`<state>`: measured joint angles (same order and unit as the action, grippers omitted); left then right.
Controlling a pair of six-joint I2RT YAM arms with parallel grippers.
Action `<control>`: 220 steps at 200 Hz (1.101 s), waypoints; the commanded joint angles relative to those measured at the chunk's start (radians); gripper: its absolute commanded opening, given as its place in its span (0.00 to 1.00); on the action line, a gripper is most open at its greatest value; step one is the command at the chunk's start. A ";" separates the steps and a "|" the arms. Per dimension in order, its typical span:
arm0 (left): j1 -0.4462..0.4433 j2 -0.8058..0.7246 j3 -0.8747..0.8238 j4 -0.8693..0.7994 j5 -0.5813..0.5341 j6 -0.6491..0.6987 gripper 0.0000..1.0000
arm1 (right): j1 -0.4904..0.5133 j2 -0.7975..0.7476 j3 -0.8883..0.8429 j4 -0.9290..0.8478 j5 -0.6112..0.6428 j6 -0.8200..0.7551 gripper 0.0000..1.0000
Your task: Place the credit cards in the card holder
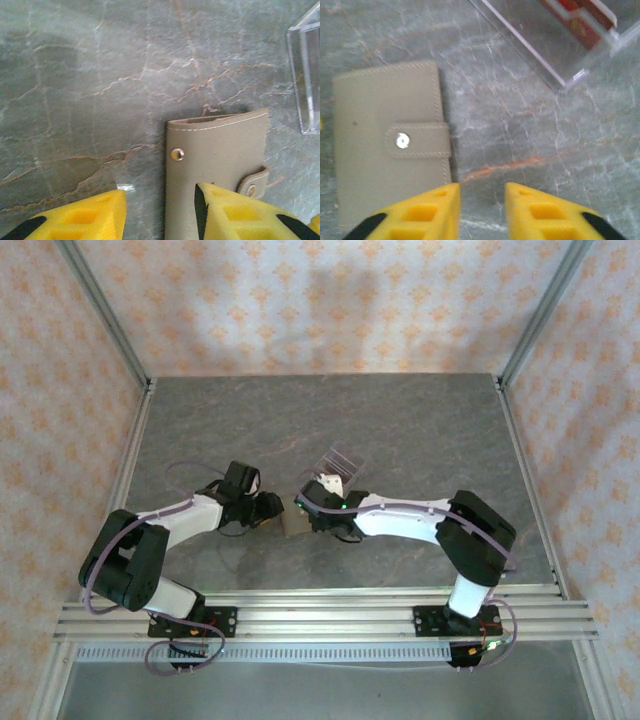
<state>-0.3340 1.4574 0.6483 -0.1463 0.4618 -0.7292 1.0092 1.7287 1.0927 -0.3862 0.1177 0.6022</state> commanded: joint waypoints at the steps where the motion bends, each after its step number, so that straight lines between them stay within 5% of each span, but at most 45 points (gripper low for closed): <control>1: 0.005 -0.019 0.061 -0.059 0.004 0.053 0.38 | 0.006 0.002 0.069 -0.065 0.057 -0.045 0.34; 120: 0.012 0.142 0.115 -0.046 -0.024 0.057 0.24 | 0.006 0.190 0.234 -0.056 -0.106 -0.124 0.28; 193: 0.012 0.141 0.052 -0.010 -0.037 0.058 0.24 | 0.013 0.286 0.289 -0.064 -0.117 -0.138 0.37; 220: 0.012 0.136 0.047 -0.005 -0.035 0.057 0.24 | 0.028 0.311 0.312 -0.128 -0.008 -0.113 0.37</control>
<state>-0.3309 1.5974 0.7261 -0.1112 0.4641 -0.6861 1.0187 1.9945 1.3716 -0.4511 0.0181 0.4740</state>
